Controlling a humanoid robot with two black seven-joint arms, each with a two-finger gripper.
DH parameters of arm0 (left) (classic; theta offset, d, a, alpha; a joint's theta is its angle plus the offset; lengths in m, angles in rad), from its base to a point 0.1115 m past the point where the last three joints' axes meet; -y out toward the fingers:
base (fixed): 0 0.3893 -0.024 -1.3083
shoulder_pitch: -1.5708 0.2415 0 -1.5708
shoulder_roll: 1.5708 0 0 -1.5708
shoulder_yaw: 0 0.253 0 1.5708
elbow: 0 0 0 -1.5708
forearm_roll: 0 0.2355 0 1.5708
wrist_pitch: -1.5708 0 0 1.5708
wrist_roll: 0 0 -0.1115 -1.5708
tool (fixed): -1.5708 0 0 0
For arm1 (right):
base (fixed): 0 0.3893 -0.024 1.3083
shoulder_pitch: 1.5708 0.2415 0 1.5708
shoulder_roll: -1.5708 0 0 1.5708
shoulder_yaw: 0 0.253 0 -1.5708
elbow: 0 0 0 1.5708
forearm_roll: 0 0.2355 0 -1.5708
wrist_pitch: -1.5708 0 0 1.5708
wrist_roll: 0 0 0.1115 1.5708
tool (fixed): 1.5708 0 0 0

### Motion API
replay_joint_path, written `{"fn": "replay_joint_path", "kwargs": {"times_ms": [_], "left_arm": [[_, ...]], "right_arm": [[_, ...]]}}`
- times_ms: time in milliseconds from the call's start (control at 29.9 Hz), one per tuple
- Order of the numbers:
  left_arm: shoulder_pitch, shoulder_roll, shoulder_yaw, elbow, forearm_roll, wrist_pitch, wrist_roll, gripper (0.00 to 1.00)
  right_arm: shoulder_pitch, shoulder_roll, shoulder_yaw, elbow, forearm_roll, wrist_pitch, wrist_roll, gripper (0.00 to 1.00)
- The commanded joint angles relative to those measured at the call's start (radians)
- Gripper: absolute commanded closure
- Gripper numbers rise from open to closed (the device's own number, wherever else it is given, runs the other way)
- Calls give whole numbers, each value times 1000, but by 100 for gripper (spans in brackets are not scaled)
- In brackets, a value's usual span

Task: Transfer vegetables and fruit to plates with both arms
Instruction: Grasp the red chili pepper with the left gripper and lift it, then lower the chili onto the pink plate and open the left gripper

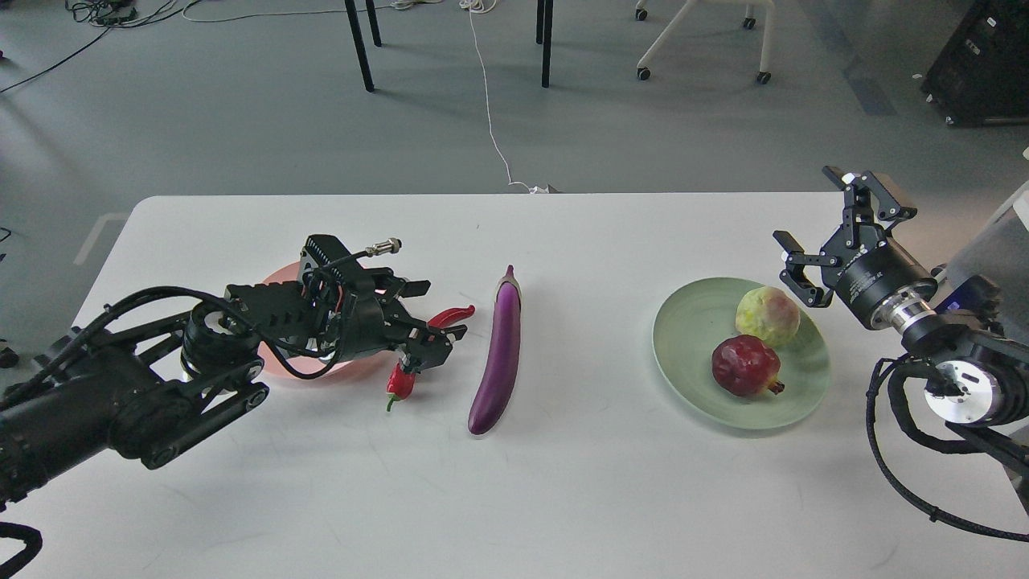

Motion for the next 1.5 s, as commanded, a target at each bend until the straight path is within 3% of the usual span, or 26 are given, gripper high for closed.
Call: {"fn": "replay_joint_path", "kwargs": {"times_ms": [0, 267, 535, 669, 802, 1036, 1304, 1404, 1471], "left_arm": [[-4, -20, 26, 50, 0, 0, -2, 24], [7, -36, 53, 97, 0, 0, -2, 32], [18, -49, 55, 108, 0, -2, 6, 72], [18, -51, 52, 108, 0, -2, 9, 86], [15, -45, 43, 91, 0, 0, 28, 89], [-31, 88, 37, -66, -217, -2, 75, 89], [-21, 283, 50, -24, -234, 3, 28, 85], [16, 277, 44, 48, -235, 36, 17, 69], [19, 273, 47, 84, -240, 67, 17, 42]], "right_arm": [[0, -1, 0, -1, 0, 0, 0, 3], [-1, -7, 0, -1, 0, -2, 0, 3], [-3, -7, -1, -1, 0, -5, 0, 3], [-5, -7, -3, -1, 0, -6, 0, 3], [-5, -7, -1, -1, 0, -8, 0, 3], [-5, -7, -3, -1, -2, -9, 0, 3], [-5, -1, -3, 2, -2, -11, 0, 3], [-5, 2, -4, 0, -3, -11, 0, 3], [-5, 2, -4, 2, -3, -11, 0, 3]]}}
